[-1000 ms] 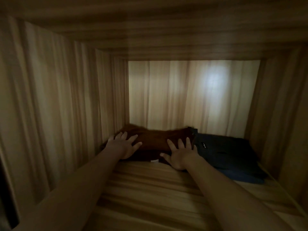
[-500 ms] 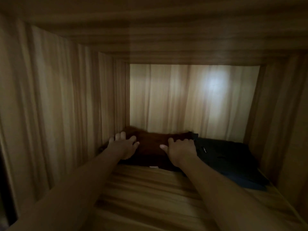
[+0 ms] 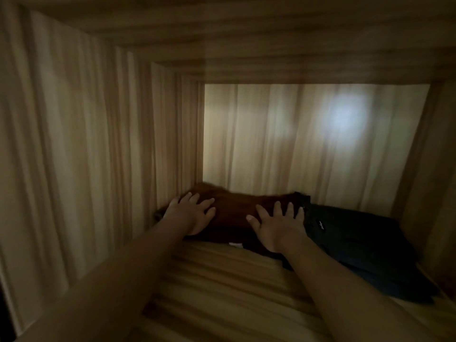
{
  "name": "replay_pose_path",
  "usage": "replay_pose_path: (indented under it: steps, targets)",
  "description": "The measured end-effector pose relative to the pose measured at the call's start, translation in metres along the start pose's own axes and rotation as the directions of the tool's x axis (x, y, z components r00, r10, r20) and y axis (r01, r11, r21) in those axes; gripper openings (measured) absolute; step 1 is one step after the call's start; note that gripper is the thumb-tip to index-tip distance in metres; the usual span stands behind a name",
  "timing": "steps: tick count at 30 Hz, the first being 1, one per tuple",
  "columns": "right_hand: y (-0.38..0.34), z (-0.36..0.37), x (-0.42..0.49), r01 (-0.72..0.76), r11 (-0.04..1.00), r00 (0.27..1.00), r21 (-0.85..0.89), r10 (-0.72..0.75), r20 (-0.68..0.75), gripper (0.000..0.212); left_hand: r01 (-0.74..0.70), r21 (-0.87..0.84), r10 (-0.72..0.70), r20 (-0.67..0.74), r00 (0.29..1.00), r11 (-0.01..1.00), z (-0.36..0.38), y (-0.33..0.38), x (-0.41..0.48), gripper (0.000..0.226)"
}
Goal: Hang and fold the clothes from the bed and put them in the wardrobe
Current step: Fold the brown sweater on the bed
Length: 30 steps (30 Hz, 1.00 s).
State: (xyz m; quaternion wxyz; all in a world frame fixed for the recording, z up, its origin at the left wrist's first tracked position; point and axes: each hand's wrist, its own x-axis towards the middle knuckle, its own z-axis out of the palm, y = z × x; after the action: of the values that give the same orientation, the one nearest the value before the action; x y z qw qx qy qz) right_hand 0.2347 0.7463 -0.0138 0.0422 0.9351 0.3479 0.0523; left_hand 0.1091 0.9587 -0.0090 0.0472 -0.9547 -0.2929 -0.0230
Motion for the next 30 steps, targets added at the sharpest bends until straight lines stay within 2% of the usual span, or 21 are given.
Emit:
replay_pose_path:
  steps: [4,8,13,16,20,22,26,28,30]
  targets:
    - [0.001,0.0,-0.006,-0.007,1.0,1.0,-0.013,0.007,-0.013,0.073,-0.016,-0.006,0.016,0.007,1.0,1.0,-0.002,0.002,0.001,0.06]
    - [-0.006,0.0,-0.019,-0.024,0.993,0.992,-0.111,0.01,-0.122,0.066,-0.028,0.022,0.028,0.006,1.0,0.999,-0.004,0.005,-0.001,0.059]
    - [-0.009,0.0,-0.059,-0.056,0.992,0.996,0.109,0.063,-0.057,0.069,-0.05,0.026,0.051,-0.039,0.998,0.998,-0.001,0.008,-0.025,0.059]
    - [-0.006,0.002,-0.102,-0.05,0.99,0.998,0.132,0.055,-0.031,0.075,-0.159,-0.068,0.16,0.007,0.987,0.985,-0.015,0.009,-0.048,0.059]
    - [0.001,-0.018,-0.169,-0.086,0.986,0.996,0.145,0.082,0.035,0.073,-0.355,-0.31,0.386,0.041,0.922,0.882,-0.048,0.02,-0.094,0.064]
    - [0.007,-0.032,-0.206,-0.143,0.972,0.989,0.188,0.135,0.055,0.071,-0.427,-0.307,0.468,0.07,0.881,0.85,-0.063,0.032,-0.12,0.067]
    - [0.03,-0.053,-0.279,-0.241,0.959,0.97,0.147,0.234,0.064,0.046,-0.542,-0.279,0.586,0.1,0.804,0.792,-0.085,0.066,-0.172,0.071]
    - [0.039,-0.062,-0.312,-0.315,0.94,0.948,0.129,0.307,0.082,0.046,-0.604,-0.28,0.645,0.08,0.76,0.747,-0.094,0.087,-0.198,0.07]
    - [0.045,-0.068,-0.344,-0.373,0.917,0.927,0.145,0.361,0.103,0.056,-0.661,-0.287,0.701,0.056,0.711,0.693,-0.098,0.11,-0.223,0.067]
